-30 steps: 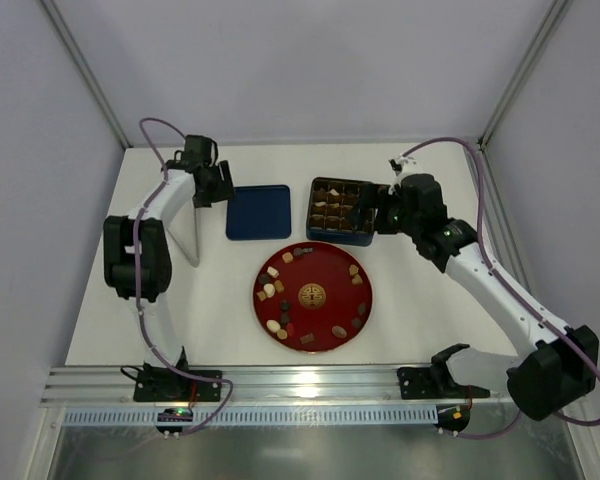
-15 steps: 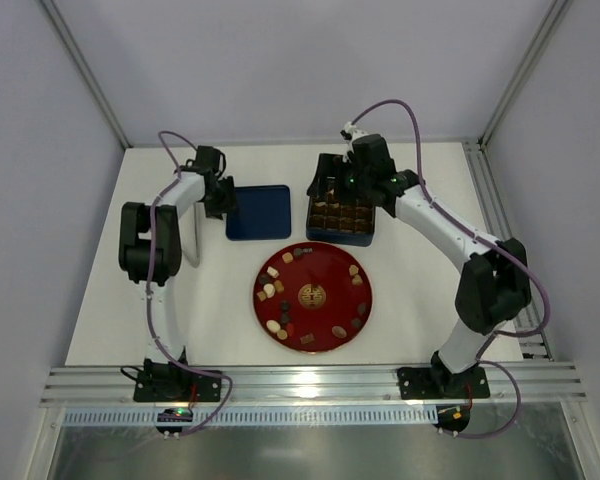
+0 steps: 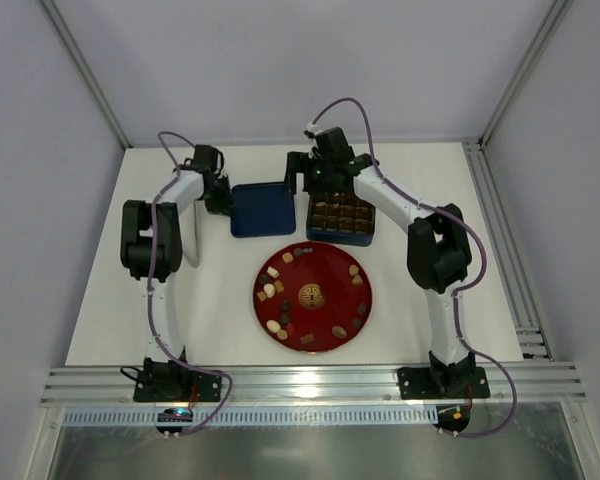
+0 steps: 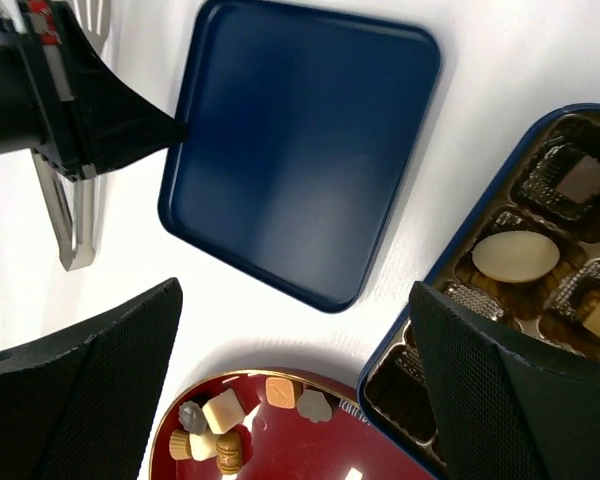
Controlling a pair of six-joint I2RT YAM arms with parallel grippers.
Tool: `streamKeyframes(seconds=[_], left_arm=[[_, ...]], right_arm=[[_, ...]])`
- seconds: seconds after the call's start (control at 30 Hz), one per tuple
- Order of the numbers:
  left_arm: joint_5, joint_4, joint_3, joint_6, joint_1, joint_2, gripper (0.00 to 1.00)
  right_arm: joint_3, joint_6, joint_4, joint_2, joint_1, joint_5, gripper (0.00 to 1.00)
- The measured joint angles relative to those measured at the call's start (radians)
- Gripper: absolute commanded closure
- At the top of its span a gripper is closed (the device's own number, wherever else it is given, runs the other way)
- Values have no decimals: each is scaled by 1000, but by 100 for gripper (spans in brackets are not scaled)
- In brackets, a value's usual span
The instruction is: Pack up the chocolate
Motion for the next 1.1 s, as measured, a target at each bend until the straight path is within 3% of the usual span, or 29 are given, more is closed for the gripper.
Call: streamKeyframes(seconds=[0.53,1.1], left_arm=[[224,-43,24,5,95,16,100],[354,-55,5,0,163,15,100]], right_arm=[[197,0,-87,190,21,-8,9],[235,39,-96,268,44,10,11]])
